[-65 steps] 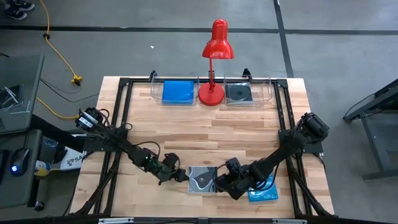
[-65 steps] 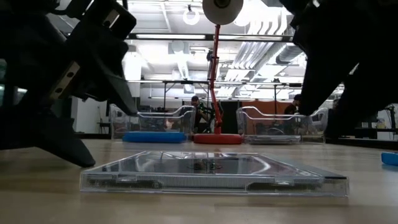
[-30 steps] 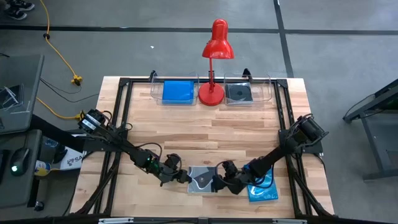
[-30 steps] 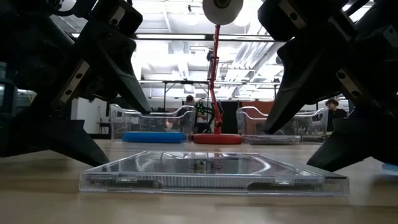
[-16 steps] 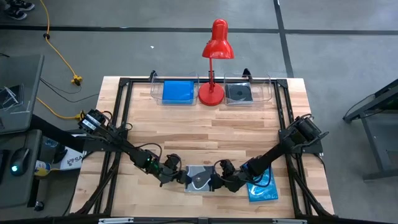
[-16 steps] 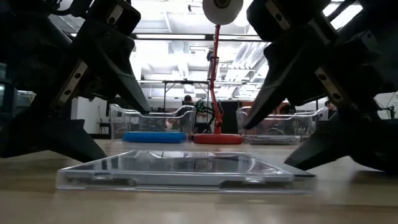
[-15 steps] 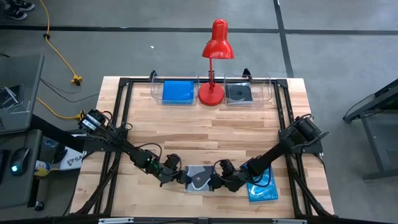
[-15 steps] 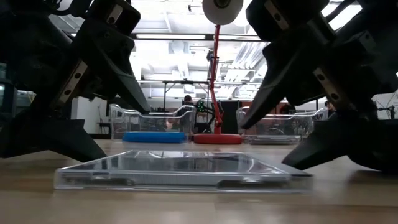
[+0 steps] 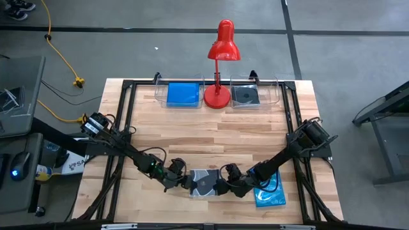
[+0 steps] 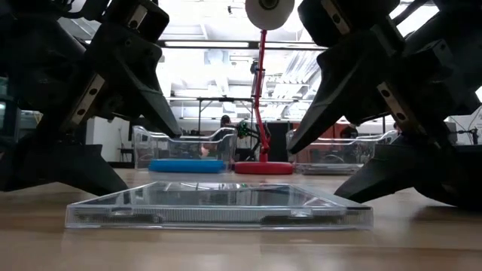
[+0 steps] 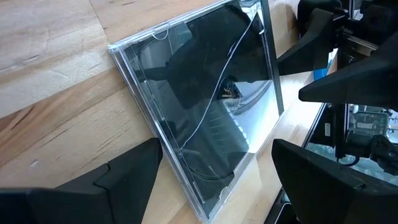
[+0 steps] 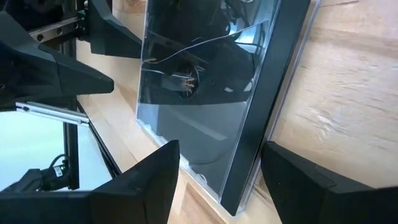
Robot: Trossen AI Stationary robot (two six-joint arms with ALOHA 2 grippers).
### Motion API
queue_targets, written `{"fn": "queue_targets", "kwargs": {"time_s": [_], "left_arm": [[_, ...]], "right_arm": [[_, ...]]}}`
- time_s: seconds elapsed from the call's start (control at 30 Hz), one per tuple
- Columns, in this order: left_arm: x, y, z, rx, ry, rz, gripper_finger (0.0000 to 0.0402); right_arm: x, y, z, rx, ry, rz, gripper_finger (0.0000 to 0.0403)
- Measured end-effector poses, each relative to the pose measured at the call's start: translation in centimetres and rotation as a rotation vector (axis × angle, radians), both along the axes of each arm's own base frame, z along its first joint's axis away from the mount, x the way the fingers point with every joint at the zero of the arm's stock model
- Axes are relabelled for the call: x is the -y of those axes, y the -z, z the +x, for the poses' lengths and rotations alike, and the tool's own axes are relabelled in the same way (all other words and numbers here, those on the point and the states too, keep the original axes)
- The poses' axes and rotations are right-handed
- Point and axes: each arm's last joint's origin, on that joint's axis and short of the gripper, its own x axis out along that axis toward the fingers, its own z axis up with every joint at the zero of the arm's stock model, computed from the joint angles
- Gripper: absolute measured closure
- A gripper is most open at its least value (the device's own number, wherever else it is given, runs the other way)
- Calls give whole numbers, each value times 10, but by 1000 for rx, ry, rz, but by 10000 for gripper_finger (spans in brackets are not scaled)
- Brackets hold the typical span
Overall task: Pick & place jewel cases by type
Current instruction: Put the black cd case into the right transparent bin
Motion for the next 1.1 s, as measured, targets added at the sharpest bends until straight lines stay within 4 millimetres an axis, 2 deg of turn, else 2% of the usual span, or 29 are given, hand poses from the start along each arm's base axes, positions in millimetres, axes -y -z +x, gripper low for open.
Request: {"fn": "queue_targets", "kwargs": {"time_s": [0.57,0.7,0.93,1.1], "left_arm": [[-1,0,0,6,-12,14,89],[-1,0,0,7,-5,23,89],[-1,0,0,7,-2,26,89],[-1,0,0,8,-2,27,89]], "right_arm": [[-5,-6,2,74,-43,-20,187],[-6,-17,0,103,-51,-24,187],[-4,-48,0,196,-33,-53,187],[0,-55,0,218,-1,-90,187]]}}
